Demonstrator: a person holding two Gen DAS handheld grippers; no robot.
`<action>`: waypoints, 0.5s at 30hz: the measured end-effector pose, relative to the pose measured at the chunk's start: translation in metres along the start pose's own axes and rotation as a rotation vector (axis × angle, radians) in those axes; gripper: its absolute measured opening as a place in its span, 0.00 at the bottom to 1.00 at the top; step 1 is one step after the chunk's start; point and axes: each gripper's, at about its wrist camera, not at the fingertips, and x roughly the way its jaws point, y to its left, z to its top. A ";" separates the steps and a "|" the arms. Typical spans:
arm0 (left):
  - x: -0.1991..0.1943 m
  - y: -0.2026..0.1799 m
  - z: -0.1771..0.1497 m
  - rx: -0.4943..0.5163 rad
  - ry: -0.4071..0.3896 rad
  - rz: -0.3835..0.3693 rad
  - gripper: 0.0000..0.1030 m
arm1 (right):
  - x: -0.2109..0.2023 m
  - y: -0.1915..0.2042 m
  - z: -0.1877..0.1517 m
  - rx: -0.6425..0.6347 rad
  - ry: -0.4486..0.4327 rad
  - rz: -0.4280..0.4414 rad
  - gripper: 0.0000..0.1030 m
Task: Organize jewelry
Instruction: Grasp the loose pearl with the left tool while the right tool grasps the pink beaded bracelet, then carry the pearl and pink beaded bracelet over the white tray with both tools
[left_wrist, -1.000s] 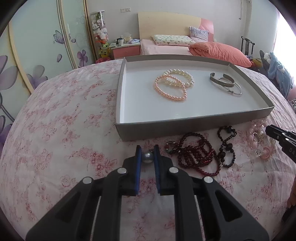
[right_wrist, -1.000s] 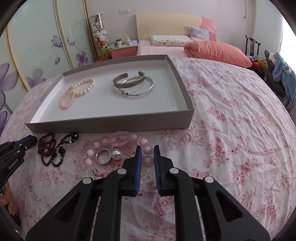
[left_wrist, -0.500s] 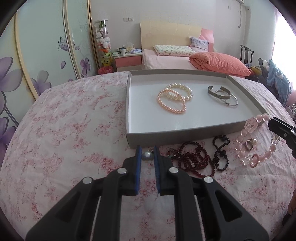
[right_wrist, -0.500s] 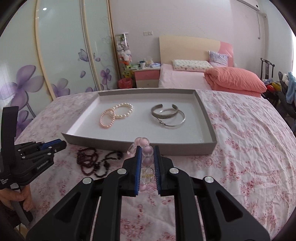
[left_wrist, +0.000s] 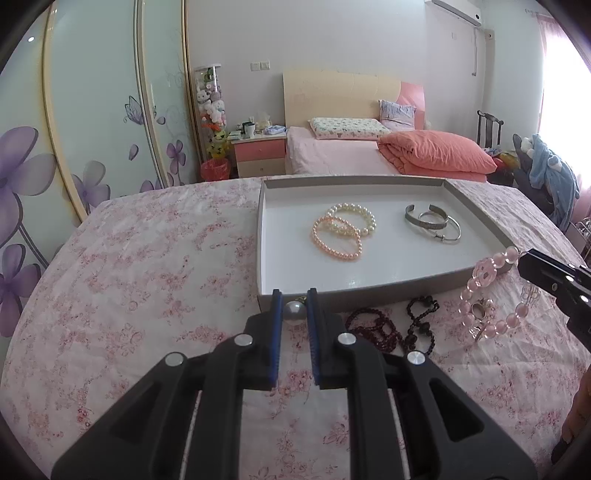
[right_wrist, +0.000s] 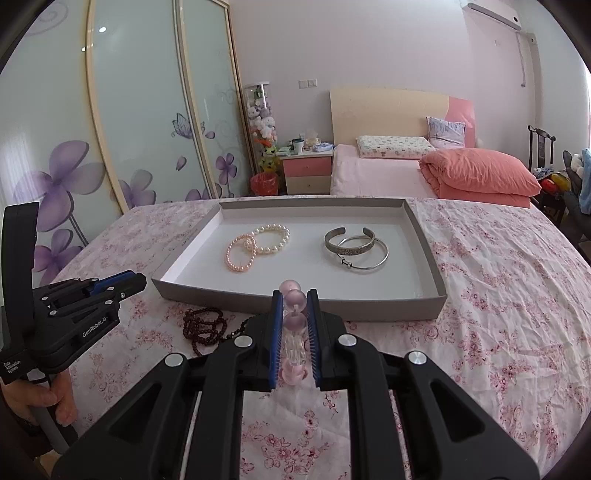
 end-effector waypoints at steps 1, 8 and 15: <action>-0.001 0.000 0.001 -0.001 -0.004 0.001 0.13 | -0.001 0.000 0.001 0.002 -0.007 0.000 0.14; -0.010 -0.003 0.006 -0.006 -0.037 0.007 0.13 | -0.011 -0.003 0.005 0.028 -0.044 -0.003 0.14; -0.022 -0.010 0.012 0.002 -0.082 0.009 0.14 | -0.021 -0.011 0.012 0.051 -0.095 -0.029 0.14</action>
